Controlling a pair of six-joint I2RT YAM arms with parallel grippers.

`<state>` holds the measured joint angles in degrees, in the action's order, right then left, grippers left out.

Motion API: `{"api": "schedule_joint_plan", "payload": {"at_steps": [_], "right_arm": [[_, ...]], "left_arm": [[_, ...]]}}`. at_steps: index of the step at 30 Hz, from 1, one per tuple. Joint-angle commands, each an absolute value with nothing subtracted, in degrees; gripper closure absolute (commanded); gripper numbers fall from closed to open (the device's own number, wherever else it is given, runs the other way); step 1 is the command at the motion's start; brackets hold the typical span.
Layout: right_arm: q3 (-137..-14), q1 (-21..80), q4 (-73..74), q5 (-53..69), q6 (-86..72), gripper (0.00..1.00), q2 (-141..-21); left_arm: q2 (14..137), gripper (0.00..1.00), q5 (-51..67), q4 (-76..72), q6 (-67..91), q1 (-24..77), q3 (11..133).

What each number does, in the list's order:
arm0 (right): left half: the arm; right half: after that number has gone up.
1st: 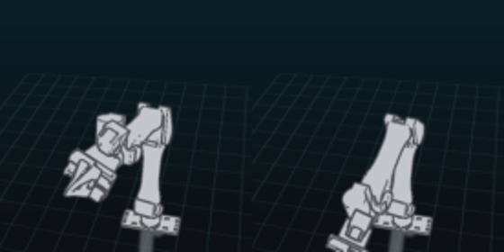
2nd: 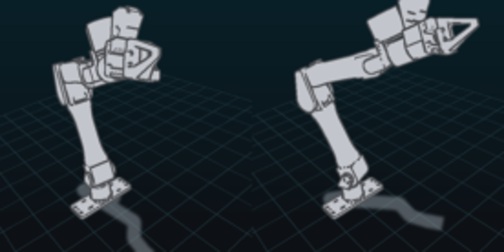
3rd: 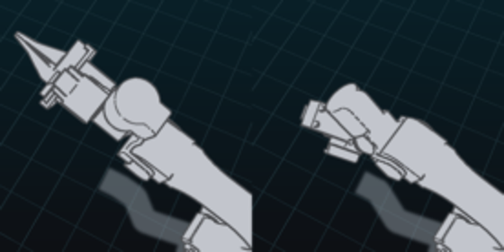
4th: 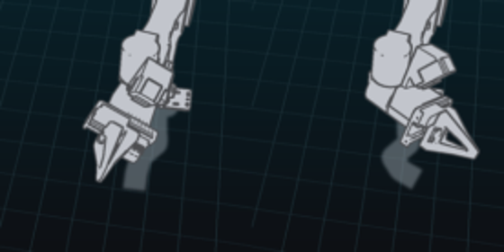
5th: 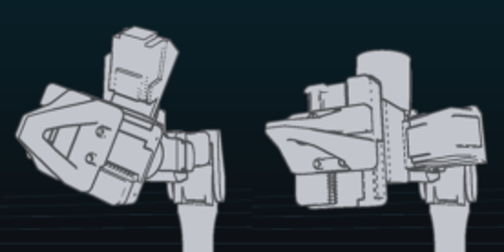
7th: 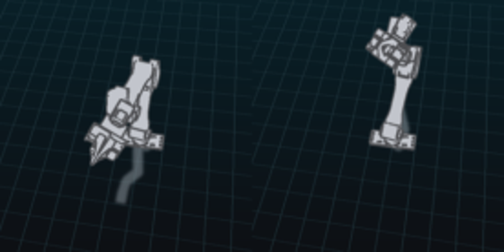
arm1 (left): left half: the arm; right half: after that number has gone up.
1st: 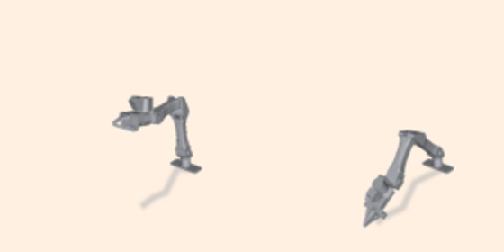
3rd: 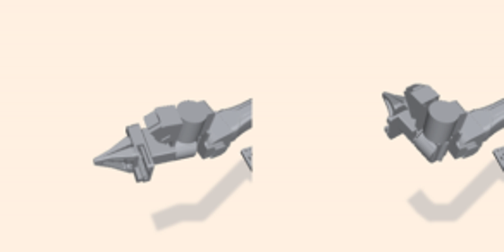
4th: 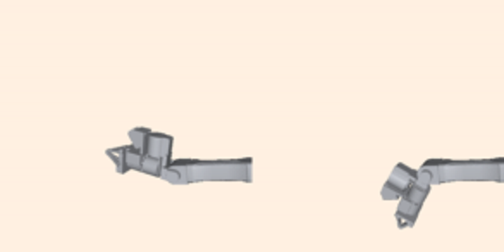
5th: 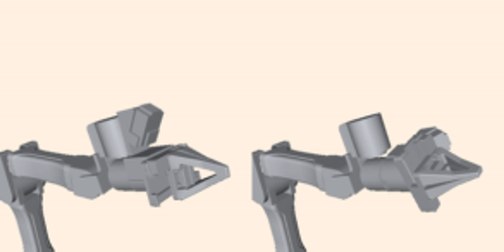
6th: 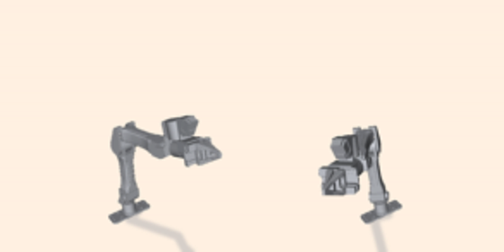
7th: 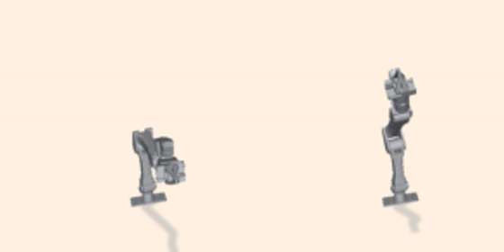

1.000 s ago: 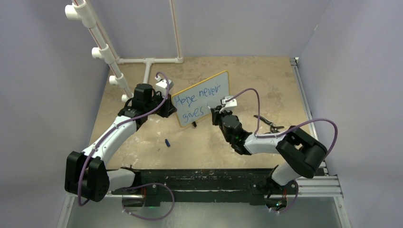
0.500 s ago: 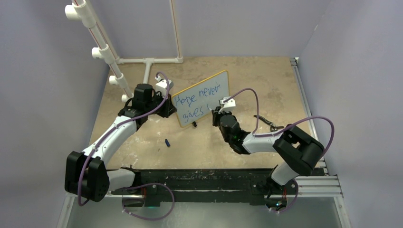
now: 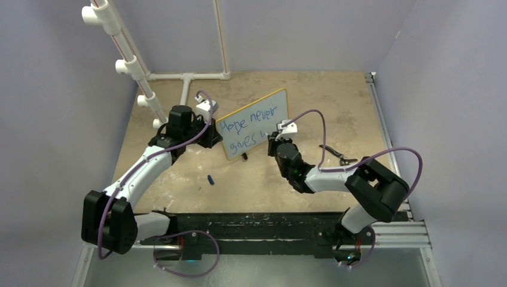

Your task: Write a sentence on the whiteboard

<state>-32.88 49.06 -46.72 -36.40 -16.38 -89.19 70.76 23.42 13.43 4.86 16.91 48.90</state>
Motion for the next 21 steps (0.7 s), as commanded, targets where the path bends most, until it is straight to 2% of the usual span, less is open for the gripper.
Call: {"api": "schedule_joint_plan", "payload": {"at_steps": [1, 21], "right_arm": [[-35.55, 48.78, -49.54, -37.27, -15.3, 1.0, -86.69], [-33.44, 48.78, -48.26, -39.12, -16.09, 1.0, -84.32]], "left_arm": [[69.97, 1.0, 23.67, 13.42, 4.05, 17.14, 49.16], [70.13, 1.0, 23.56, 13.45, 3.96, 17.14, 49.25]]}}
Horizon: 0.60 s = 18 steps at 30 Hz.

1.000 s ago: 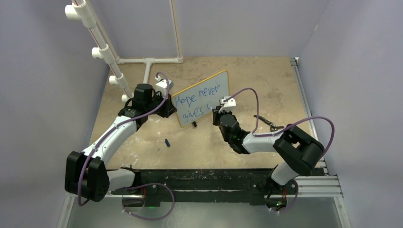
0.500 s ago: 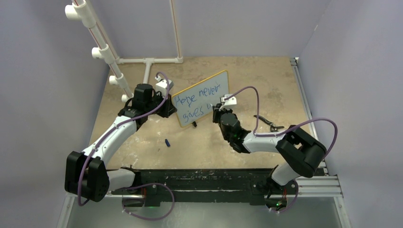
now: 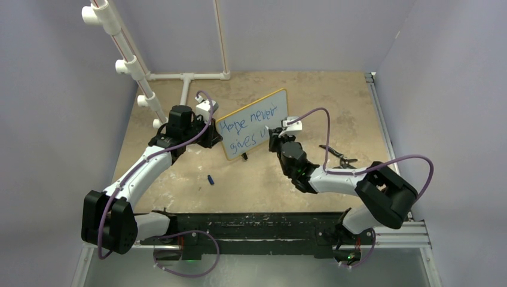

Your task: Write a sentence on the whiteboard

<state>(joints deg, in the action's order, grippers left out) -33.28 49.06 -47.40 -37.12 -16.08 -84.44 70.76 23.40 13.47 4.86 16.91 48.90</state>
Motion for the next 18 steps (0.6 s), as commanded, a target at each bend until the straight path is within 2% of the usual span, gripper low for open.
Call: {"api": "schedule_joint_plan", "payload": {"at_steps": [1, 18], "right_arm": [[-33.65, 48.78, -48.31, -38.97, -16.08, 1.0, -84.71], [-34.62, 48.52, -48.33, -38.06, -16.76, 1.0, -89.13]], "left_arm": [[70.14, 1.0, 23.51, 13.47, 3.96, 17.14, 49.2], [70.14, 1.0, 23.55, 13.46, 3.96, 17.14, 49.28]]}}
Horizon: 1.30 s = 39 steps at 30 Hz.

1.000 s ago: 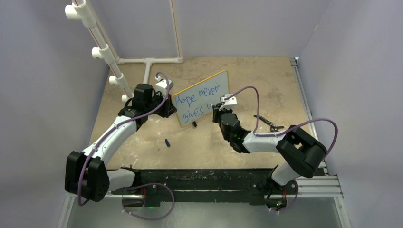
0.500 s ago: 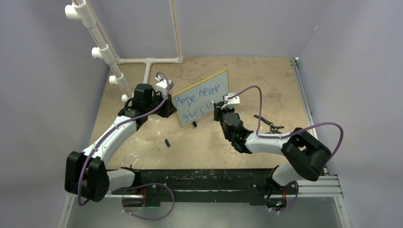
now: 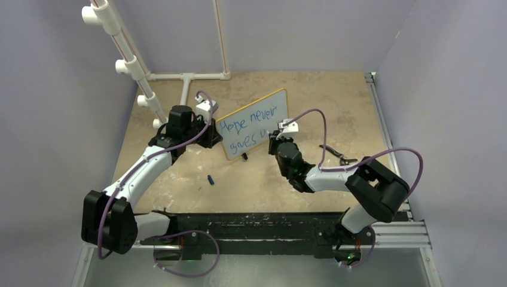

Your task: Write a sentence on the whiteboard

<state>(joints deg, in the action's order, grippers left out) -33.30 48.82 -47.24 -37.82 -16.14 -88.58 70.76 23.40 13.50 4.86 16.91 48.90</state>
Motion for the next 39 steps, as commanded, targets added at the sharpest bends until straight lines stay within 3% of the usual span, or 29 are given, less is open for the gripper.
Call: {"api": "schedule_joint_plan", "payload": {"at_steps": [1, 23, 39], "right_arm": [[-34.62, 48.52, -48.06, -38.01, -16.93, 1.0, -89.34], [-34.27, 48.34, -45.12, -37.18, -20.27, 1.0, -93.69], [-32.05, 47.85, -47.64, -37.61, -18.1, 1.0, -84.14]], "left_arm": [[70.14, 1.0, 23.5, 13.53, 4.01, 17.14, 49.29], [69.74, 1.0, 23.76, 13.57, 3.96, 17.14, 49.24], [70.04, 1.0, 23.07, 13.62, 4.11, 17.14, 49.29]]}}
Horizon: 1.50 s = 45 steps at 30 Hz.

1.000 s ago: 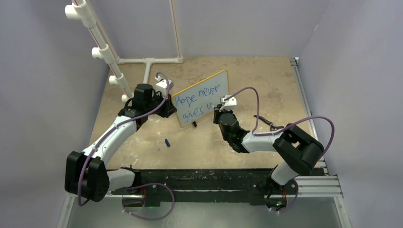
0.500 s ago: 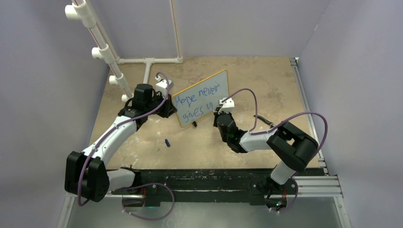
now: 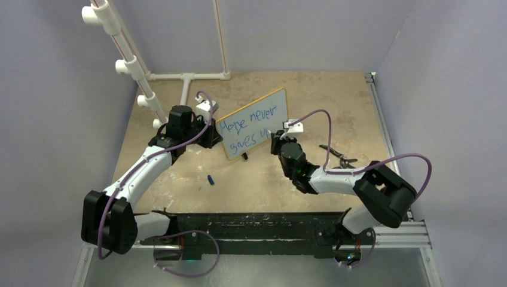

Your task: Write a sentence on the whiteboard

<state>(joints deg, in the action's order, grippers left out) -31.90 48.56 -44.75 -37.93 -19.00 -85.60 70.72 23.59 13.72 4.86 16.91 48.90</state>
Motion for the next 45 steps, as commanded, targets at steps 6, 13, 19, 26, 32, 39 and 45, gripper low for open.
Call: {"api": "schedule_joint_plan", "payload": {"at_steps": [6, 13, 19, 26, 32, 39, 45], "right_arm": [[-33.07, 47.37, -48.45, -36.84, -17.64, 1.0, -85.37], [-34.11, 47.03, -48.93, -35.59, -17.5, 1.0, -86.48], [-34.76, 47.02, -49.64, -35.24, -17.41, 1.0, -87.57], [-35.36, 46.93, -50.25, -35.24, -17.05, 1.0, -88.34], [-35.61, 46.93, -50.75, -36.59, -17.05, 1.0, -89.38], [-35.47, 46.63, -50.76, -38.97, -17.84, 1.0, -89.51], [-35.73, 46.24, -50.31, -38.94, -18.32, 1.0, -90.67]], "left_arm": [[70.05, 1.0, 23.08, 13.75, 4.04, 17.14, 49.22], [70.05, 1.0, 23.09, 13.71, 4.09, 17.14, 49.28], [70.05, 1.0, 23.03, 13.71, 4.05, 17.14, 49.27], [70.05, 1.0, 22.94, 13.71, 3.96, 17.14, 49.24], [70.05, 1.0, 22.85, 13.8, 3.97, 17.14, 49.22], [70.21, 1.0, 22.85, 13.8, 3.98, 17.14, 49.28], [70.25, 1.0, 22.84, 13.82, 3.97, 17.14, 49.25]]}}
